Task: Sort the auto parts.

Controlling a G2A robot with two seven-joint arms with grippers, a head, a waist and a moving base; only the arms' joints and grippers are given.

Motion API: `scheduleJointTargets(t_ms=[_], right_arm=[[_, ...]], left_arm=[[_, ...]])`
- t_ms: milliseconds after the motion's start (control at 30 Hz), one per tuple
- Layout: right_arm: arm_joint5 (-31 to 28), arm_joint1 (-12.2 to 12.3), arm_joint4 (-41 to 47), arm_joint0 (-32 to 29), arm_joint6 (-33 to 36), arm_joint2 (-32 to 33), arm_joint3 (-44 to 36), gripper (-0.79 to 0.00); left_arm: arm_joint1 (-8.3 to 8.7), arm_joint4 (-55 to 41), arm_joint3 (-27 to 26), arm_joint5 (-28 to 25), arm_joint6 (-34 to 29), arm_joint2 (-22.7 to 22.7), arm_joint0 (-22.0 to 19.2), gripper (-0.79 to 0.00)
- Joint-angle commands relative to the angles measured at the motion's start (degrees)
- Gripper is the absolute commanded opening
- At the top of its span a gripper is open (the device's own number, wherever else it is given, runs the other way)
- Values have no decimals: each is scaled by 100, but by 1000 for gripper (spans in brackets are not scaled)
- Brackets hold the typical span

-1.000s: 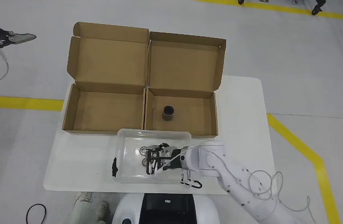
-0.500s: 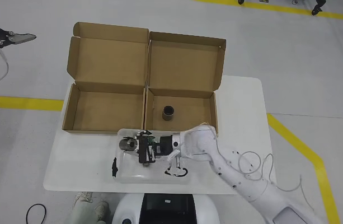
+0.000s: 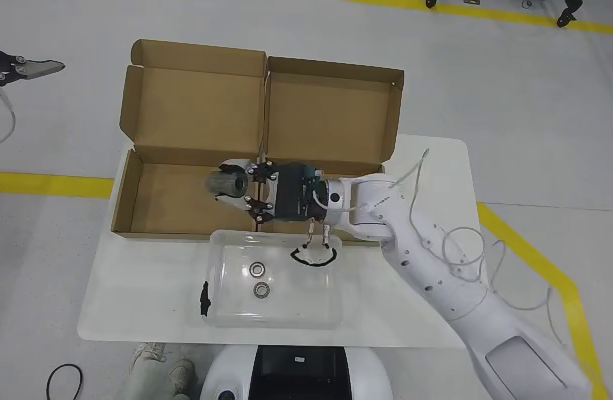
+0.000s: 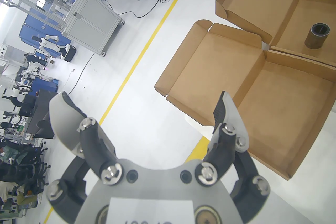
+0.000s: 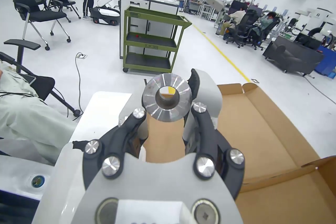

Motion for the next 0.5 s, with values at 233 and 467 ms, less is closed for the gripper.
scheduleJointTargets(t_ms=[233,467], right_arm=[[49,92,74,-200,-360,658,-560,-785],[48,178,88,-298,-51,1136,-1122,-785]], left_arm=[[0,0,0,0,0,0,0,0],[0,0,0,0,0,0,0,0]])
